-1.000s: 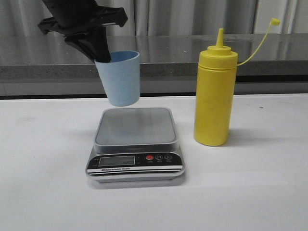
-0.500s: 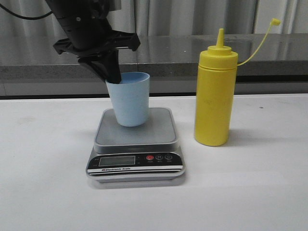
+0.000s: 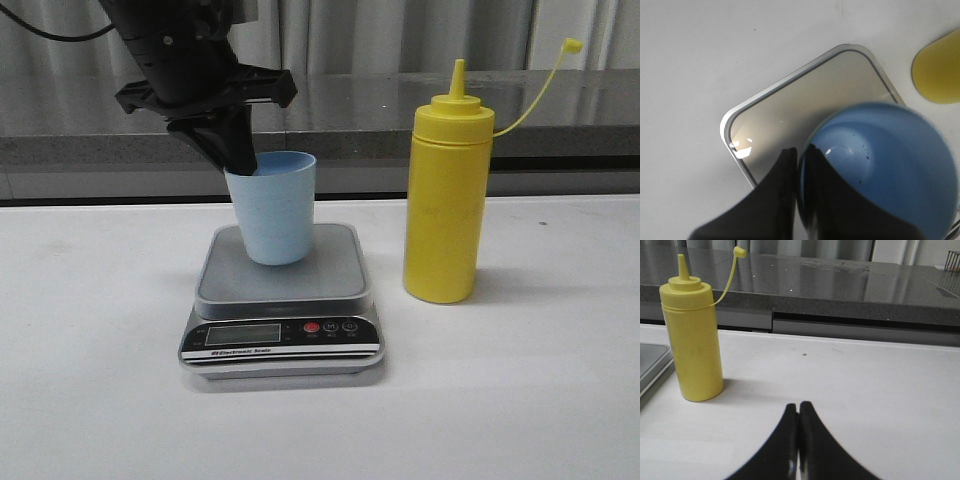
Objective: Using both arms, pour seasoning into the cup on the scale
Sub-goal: 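Lower the held cup onto the scale platform with the left gripper, then open the left gripper and raise it away from the cup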
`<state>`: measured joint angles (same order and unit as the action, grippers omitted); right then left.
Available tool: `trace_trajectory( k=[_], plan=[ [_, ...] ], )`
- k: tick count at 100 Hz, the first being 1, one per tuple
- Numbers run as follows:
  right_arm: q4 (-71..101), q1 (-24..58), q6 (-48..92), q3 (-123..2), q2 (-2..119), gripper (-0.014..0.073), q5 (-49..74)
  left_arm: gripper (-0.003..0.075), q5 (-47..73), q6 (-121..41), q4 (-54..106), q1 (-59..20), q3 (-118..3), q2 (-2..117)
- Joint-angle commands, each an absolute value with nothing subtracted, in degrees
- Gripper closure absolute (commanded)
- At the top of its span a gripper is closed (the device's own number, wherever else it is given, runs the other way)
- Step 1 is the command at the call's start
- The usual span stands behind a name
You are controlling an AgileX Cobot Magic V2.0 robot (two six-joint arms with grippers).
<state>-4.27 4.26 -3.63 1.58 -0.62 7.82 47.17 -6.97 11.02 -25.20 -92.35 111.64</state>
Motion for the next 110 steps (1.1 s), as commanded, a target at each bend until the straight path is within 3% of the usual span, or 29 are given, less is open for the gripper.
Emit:
trace_trajectory(
  k=[1, 19, 27, 53, 67, 110],
  plan=[
    [-4.52, 3.93, -3.1, 0.38, -1.71, 0.0662, 3.03, 0.074, 45.46, -6.8, 11.65, -25.7, -94.16, 108.66],
    [-4.52, 3.93, -3.1, 0.38, -1.71, 0.0662, 3.03, 0.0733, 45.7, -6.8, 11.65, -25.7, -94.16, 108.66],
    [-4.52, 3.93, -3.1, 0.38, -1.71, 0.0662, 3.03, 0.069, 45.99, -6.8, 11.65, -25.7, -94.16, 108.66],
    [-4.52, 3.93, -3.1, 0.38, -1.71, 0.0662, 3.03, 0.0382, 46.11, -6.8, 11.65, -25.7, -94.16, 108.66],
    [-4.52, 3.93, -3.1, 0.38, -1.71, 0.0662, 3.03, 0.0268, 46.11, -6.8, 11.65, -25.7, -94.16, 108.66],
    [-4.52, 3.93, -3.1, 0.38, -1.71, 0.0662, 3.03, 0.0255, 44.35, -6.43, 11.65, -24.08, -94.16, 101.1]
  ],
)
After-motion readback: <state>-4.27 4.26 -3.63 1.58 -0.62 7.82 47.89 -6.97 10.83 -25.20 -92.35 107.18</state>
